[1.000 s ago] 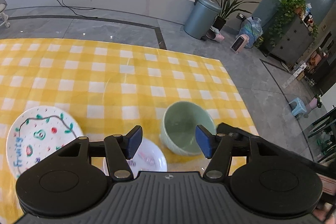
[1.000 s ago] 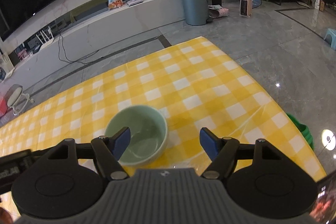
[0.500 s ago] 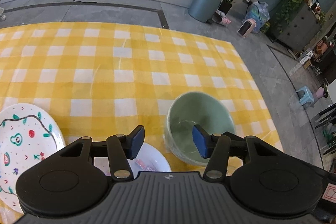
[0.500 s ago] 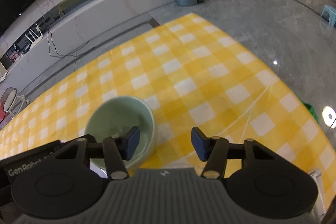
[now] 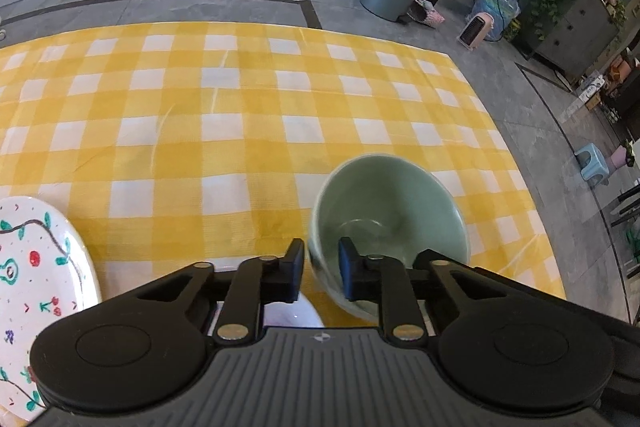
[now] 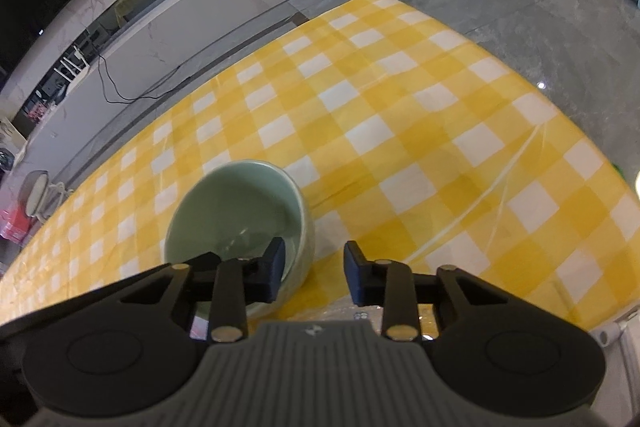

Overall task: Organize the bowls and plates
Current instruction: 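Close the left gripper on the green bowl rim and lift it, then carry the green bowl with the left gripper over the black bowl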

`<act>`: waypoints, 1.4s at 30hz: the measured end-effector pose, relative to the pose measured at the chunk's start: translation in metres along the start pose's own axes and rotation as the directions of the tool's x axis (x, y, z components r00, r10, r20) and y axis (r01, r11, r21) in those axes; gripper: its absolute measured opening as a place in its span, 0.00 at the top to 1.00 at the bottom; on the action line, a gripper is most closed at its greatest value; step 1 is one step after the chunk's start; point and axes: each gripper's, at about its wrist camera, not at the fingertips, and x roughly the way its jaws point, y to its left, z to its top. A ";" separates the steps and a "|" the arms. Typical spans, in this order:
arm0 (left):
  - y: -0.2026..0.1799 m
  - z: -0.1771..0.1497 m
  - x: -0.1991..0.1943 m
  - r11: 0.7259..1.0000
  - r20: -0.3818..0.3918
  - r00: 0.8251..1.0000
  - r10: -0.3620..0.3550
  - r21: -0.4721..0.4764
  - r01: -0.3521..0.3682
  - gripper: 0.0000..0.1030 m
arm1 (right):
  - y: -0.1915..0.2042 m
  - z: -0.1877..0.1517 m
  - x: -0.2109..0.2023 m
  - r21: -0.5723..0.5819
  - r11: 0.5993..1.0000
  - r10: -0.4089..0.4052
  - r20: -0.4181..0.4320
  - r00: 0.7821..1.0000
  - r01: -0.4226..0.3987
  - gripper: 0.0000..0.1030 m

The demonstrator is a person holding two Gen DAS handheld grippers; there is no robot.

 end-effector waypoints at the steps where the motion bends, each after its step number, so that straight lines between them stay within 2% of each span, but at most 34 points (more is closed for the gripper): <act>1: -0.001 0.000 0.000 1.000 0.003 1.000 0.002 0.006 -0.002 0.83 | -0.001 0.000 0.001 0.010 1.000 0.011 -0.004 1.000 -0.011 0.77; 4: -0.004 0.001 0.001 1.000 0.008 1.000 0.013 0.014 -0.013 0.85 | -0.002 0.000 0.003 0.036 0.998 0.043 -0.022 0.999 -0.042 0.84; 17: -0.006 -0.003 -0.008 0.999 0.015 0.999 0.037 0.024 -0.038 0.89 | 0.004 -0.003 -0.004 0.016 0.999 0.032 -0.021 0.999 -0.032 0.87; 22: -0.005 -0.001 -0.024 0.998 0.043 0.998 0.049 0.029 -0.050 0.90 | 0.010 -0.004 -0.011 -0.007 0.999 0.054 -0.011 0.998 -0.054 0.88; 27: -0.003 -0.004 -0.042 0.996 0.068 0.994 0.087 0.024 -0.089 0.91 | 0.013 -0.010 -0.015 0.014 0.995 0.104 -0.048 0.993 -0.104 0.88; 31: 0.003 -0.009 -0.060 0.993 0.074 0.990 0.118 0.022 -0.120 0.91 | 0.023 -0.019 -0.024 -0.013 0.990 0.136 -0.057 0.989 -0.137 0.88; 42: 0.021 -0.047 -0.110 0.981 0.075 0.979 0.192 -0.014 -0.191 0.91 | 0.047 -0.061 -0.055 -0.094 0.969 0.217 -0.116 0.969 -0.229 0.88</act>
